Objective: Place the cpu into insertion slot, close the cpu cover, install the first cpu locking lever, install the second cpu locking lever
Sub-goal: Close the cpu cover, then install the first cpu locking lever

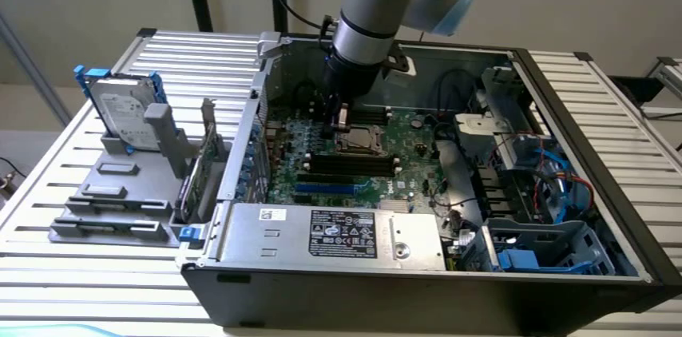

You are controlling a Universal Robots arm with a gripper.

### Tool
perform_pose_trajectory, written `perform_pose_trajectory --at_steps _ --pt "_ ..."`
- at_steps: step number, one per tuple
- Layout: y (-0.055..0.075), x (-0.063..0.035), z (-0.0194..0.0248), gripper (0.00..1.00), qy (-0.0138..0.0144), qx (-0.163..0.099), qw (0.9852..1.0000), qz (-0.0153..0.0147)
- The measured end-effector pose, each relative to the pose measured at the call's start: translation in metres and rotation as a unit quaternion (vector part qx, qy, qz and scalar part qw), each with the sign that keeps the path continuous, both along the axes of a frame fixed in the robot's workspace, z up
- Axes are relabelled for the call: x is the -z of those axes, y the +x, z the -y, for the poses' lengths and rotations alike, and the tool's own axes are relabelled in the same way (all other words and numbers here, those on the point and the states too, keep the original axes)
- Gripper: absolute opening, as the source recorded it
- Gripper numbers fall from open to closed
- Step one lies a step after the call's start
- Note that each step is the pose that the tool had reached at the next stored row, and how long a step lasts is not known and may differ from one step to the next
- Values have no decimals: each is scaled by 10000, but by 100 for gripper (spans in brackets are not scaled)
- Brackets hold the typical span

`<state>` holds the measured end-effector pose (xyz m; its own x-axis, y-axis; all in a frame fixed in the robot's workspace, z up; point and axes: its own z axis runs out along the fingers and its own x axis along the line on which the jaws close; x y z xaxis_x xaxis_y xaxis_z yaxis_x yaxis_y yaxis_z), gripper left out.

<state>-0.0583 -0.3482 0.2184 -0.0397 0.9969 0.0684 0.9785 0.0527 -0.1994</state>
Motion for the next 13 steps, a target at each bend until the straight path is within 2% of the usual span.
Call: perform_pose_trajectory --at_steps 13 --pt "-1 0 2 11 0 0 10000 0"
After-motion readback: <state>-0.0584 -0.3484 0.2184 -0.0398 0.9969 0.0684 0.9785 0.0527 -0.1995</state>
